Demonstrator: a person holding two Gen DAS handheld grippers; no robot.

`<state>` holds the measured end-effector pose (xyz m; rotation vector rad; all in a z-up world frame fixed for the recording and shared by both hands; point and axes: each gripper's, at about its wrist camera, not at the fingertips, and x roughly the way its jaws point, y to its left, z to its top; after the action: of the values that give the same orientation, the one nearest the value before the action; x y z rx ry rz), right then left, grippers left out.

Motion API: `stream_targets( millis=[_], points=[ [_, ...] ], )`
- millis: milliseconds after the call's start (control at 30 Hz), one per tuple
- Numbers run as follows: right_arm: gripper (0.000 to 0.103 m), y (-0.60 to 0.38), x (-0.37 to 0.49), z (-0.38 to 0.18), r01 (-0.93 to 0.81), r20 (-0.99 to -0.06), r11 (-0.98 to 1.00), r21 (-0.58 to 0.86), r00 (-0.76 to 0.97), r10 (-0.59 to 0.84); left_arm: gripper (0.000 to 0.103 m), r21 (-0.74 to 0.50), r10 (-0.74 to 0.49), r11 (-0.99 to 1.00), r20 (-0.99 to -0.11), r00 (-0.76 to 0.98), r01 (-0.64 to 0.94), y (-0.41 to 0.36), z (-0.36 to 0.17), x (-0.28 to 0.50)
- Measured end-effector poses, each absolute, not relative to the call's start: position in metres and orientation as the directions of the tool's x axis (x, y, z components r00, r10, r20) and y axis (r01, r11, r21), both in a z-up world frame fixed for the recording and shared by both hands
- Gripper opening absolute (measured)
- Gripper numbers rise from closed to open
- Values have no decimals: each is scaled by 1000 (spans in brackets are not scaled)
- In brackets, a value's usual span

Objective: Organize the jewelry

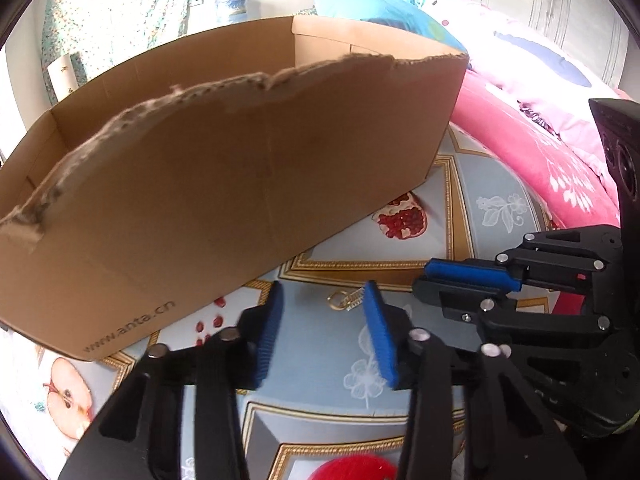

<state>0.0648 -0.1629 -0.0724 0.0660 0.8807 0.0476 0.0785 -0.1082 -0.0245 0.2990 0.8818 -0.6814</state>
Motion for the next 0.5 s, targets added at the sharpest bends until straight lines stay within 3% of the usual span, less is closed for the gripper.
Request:
stream_targets(
  millis=[100,267,433,500],
  points=[
    [9,-172,65,-76,-15,-767,997,81,638,71,27,-20,-412,747,-799,438,664,-112,-28,80],
    [9,-173,65,-78,-14,-765,996,83,639,73,27,-2,-402,741,-803,441,671,-115,-30,81],
    [9,-173,64,-80,-16,-764,996,83,641,74,12,3,-408,732,-800,441,681,-120,-31,79],
    [9,-173,65,-80,-16,-764,996,85,641,75,12,5,-410,729,-798,442,685,-120,-31,78]
  ],
)
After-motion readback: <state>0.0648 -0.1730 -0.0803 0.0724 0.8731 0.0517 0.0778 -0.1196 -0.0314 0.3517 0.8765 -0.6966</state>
